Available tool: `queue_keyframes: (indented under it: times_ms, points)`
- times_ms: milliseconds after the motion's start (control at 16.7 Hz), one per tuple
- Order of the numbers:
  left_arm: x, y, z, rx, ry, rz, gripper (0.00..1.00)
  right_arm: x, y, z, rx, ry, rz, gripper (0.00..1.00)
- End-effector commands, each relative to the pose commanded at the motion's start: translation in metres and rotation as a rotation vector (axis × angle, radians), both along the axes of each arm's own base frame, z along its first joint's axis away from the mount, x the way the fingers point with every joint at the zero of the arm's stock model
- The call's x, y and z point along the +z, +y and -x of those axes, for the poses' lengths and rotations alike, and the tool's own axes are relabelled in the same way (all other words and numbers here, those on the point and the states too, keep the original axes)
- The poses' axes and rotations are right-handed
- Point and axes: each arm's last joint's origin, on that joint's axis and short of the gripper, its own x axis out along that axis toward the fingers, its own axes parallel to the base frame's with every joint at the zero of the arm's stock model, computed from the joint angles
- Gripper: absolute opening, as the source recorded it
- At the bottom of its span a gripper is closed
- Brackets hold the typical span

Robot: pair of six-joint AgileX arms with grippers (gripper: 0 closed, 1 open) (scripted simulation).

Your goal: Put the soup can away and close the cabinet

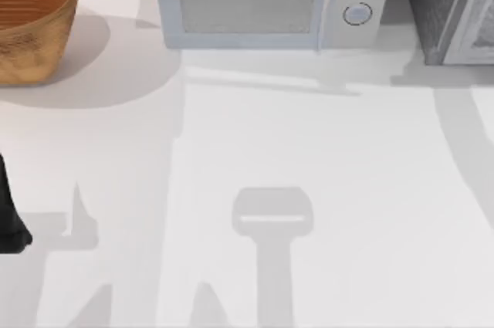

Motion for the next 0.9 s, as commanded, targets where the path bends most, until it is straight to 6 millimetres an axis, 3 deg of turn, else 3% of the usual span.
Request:
queue_keyframes:
  times_ms: [360, 900]
  points:
    - [0.000, 0.000, 0.000, 0.000, 0.000, 0.000, 1.00, 0.025, 0.013, -0.037, -0.001, 0.015, 0.003, 0.00]
    - [0.000, 0.000, 0.000, 0.000, 0.000, 0.000, 1.00, 0.029, 0.013, -0.041, -0.005, 0.009, 0.000, 0.00]
